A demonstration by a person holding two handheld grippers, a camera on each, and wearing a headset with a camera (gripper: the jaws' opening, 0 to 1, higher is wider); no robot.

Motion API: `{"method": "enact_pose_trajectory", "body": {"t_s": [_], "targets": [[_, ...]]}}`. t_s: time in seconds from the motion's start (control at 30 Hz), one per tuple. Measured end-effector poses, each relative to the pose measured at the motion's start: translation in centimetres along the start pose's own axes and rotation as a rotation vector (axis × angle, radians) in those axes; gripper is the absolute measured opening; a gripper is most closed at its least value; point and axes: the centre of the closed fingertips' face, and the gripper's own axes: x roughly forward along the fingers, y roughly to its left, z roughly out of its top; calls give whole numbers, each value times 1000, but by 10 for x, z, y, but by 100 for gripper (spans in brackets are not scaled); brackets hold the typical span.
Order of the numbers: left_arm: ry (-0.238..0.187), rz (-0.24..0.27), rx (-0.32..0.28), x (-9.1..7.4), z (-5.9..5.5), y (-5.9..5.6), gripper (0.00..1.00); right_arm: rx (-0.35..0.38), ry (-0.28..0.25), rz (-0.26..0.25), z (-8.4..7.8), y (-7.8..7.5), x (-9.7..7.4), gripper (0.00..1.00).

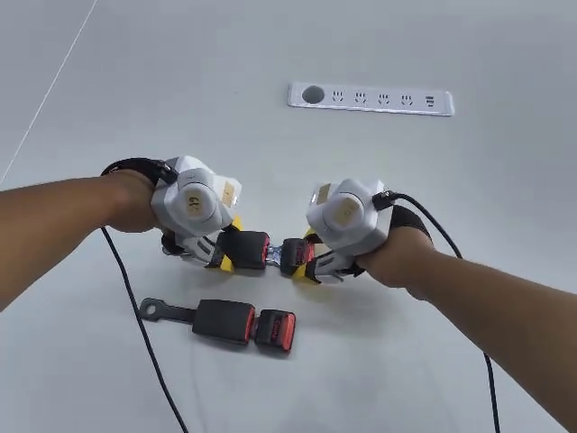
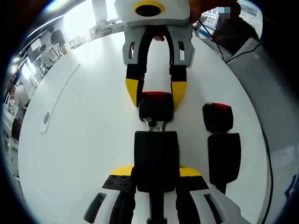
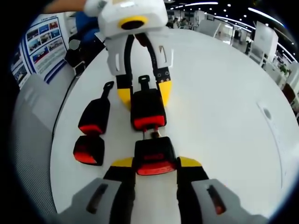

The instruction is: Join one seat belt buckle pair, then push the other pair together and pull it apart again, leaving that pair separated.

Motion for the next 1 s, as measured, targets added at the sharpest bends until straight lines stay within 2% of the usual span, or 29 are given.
{"method": "enact_pose_trajectory", "body": {"t_s": [0.43,1.0], "targets": [[9,1,5,1,0,1,34,-11,-13,4,-7,3,-5,33],[6,3,2,3,-2,3,34,-2,16,-1,-51,-6,-35,34]]}}
